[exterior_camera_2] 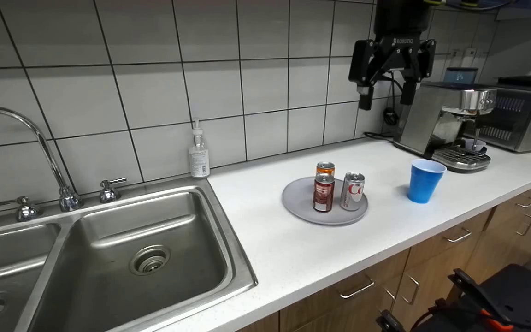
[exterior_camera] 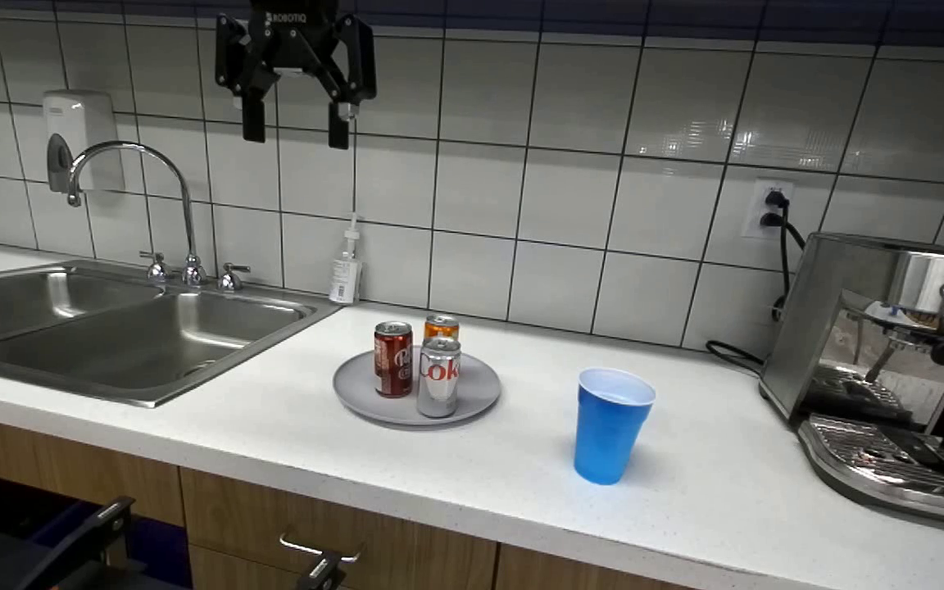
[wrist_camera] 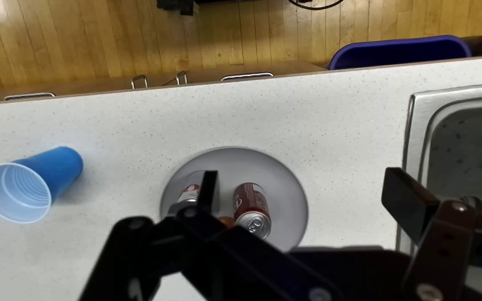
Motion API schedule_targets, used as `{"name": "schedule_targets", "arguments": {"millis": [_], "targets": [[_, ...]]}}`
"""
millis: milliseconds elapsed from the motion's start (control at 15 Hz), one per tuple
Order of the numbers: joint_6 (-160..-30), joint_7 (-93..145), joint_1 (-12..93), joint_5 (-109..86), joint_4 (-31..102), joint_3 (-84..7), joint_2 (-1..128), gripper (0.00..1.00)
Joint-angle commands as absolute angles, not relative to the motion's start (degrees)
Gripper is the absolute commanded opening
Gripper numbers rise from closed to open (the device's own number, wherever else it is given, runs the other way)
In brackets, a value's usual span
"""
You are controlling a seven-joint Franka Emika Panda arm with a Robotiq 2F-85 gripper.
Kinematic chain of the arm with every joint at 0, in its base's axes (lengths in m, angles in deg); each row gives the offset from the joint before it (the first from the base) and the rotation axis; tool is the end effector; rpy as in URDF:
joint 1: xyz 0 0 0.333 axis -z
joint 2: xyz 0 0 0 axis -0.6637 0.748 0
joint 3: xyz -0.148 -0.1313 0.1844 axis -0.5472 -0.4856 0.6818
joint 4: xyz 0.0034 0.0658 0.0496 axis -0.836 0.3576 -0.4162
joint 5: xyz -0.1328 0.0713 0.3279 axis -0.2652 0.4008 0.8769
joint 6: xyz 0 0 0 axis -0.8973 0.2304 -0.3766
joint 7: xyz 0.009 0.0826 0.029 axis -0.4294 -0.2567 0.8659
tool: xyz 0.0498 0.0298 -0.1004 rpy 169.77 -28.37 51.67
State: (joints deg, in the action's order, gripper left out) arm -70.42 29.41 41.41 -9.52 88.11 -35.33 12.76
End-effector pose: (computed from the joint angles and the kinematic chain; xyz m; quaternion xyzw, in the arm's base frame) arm 0.3607 -0.0043 0.4397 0.9999 -0.0105 -0.0049 0.0059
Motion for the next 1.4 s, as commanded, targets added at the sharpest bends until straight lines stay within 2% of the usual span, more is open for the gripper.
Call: {"name": "schedule_targets", "arguments": {"millis": [0, 1333], "targets": [[-70.29, 29.56, 41.69, -9.38, 88.00, -35.09, 12.78, 1.00], [-74.40, 29.76, 41.56, -9.06, 90.82, -35.27, 11.07, 1.00]]}}
